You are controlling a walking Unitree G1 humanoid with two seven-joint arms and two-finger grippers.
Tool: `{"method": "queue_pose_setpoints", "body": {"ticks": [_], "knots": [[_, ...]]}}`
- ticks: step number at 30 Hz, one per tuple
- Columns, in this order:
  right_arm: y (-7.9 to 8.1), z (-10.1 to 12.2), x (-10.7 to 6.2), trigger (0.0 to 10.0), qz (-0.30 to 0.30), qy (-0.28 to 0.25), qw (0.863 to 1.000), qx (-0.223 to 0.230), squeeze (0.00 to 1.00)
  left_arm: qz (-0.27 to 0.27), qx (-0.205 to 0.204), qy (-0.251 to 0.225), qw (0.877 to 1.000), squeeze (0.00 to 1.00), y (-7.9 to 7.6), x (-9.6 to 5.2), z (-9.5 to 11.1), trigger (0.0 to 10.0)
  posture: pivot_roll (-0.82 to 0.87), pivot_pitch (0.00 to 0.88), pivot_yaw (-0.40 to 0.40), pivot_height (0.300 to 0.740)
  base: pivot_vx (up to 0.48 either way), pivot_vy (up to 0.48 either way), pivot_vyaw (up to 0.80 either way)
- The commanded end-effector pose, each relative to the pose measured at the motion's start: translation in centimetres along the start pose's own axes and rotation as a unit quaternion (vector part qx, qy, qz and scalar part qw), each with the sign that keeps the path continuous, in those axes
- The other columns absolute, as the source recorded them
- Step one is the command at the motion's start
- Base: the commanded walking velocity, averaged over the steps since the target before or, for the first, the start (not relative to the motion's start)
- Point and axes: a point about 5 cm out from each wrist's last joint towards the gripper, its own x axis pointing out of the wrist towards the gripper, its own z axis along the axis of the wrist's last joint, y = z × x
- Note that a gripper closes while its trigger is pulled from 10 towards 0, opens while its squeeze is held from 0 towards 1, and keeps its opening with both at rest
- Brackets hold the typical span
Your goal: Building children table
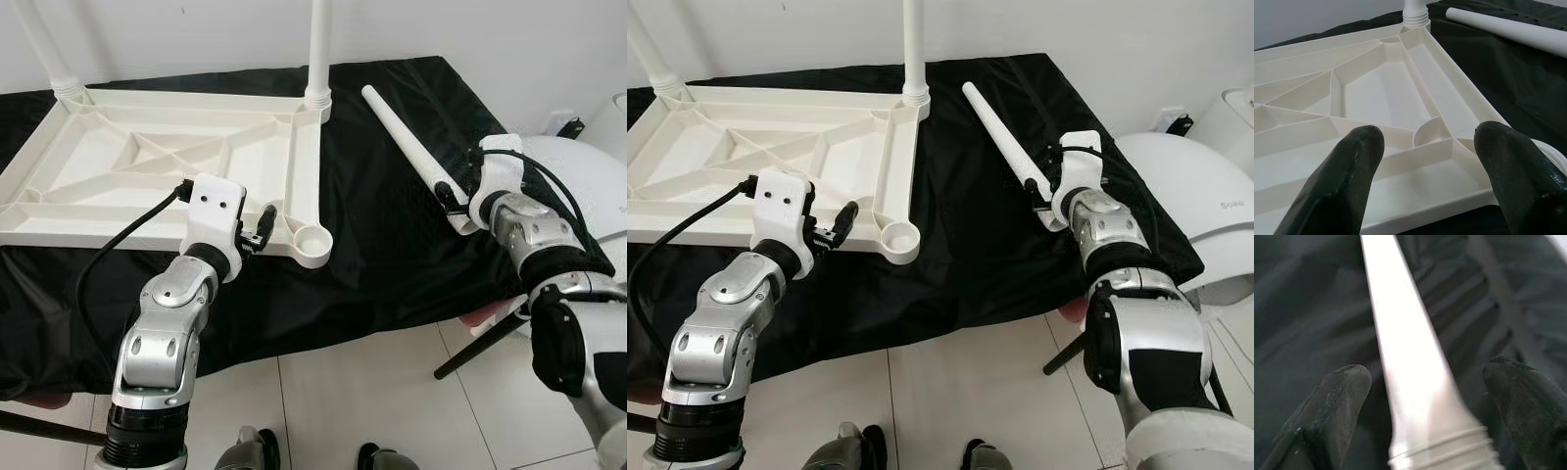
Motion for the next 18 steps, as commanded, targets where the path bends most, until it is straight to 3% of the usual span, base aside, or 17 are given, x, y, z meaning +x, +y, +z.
{"method": "queue_pose_setpoints", "body": {"ticks": [1,6,7,11,12,15,16,17,18], "knots": [[0.3,-0.3,0.1,10.0,-0.001,0.019,1.0,0.005,0.0,0.02,0.0,0.009,1.0,0.0,0.2,-0.3,-0.3,10.0,0.04,0.217,0.018,0.74,0.0,0.0,0.0],[0.5,-0.3,0.2,10.0,-0.012,0.028,0.999,0.011,0.0,0.021,-0.001,0.01,1.0,0.0,0.2,-0.5,-0.2,10.0,0.04,0.218,0.015,0.74,0.0,0.0,0.0],[0.7,-0.6,0.3,10.0,-0.032,0.052,0.997,0.036,0.0,0.025,-0.005,0.009,1.0,0.0,0.3,-0.5,0.0,10.0,0.04,0.217,0.014,0.74,0.0,0.0,0.0],[0.8,-0.9,0.3,10.0,-0.048,0.073,0.994,0.061,0.0,0.027,-0.008,0.009,1.0,0.0,0.3,-0.6,0.1,10.0,0.04,0.219,0.014,0.74,0.0,0.0,0.0],[0.9,-1.1,0.2,5.2,-0.049,0.084,0.992,0.077,0.0,0.027,-0.011,0.009,1.0,0.0,0.3,-0.5,0.1,10.0,0.04,0.22,0.013,0.74,0.0,0.0,0.0],[0.9,-1.3,0.2,5.2,-0.049,0.095,0.99,0.091,0.0,0.026,-0.013,0.009,1.0,0.0,0.3,-0.5,0.2,10.0,0.04,0.221,0.012,0.74,0.0,0.0,0.0],[1.0,-1.3,0.2,3.7,-0.046,0.1,0.989,0.1,0.0,0.026,-0.013,0.01,1.0,0.0,0.2,-0.5,0.3,10.0,0.04,0.221,0.012,0.74,0.0,0.0,0.0],[1.0,-1.3,0.2,3.7,-0.046,0.1,0.989,0.1,0.0,0.026,-0.013,0.01,1.0,0.0,0.2,-0.5,0.3,10.0,0.04,0.221,0.012,0.74,0.0,0.0,0.0],[0.9,-1.6,0.1,0.0,-0.049,0.108,0.987,0.104,0.0,0.026,-0.015,0.009,1.0,0.0,0.2,-0.5,0.3,10.0,0.03,0.22,0.013,0.74,0.0,0.0,0.0]]}}
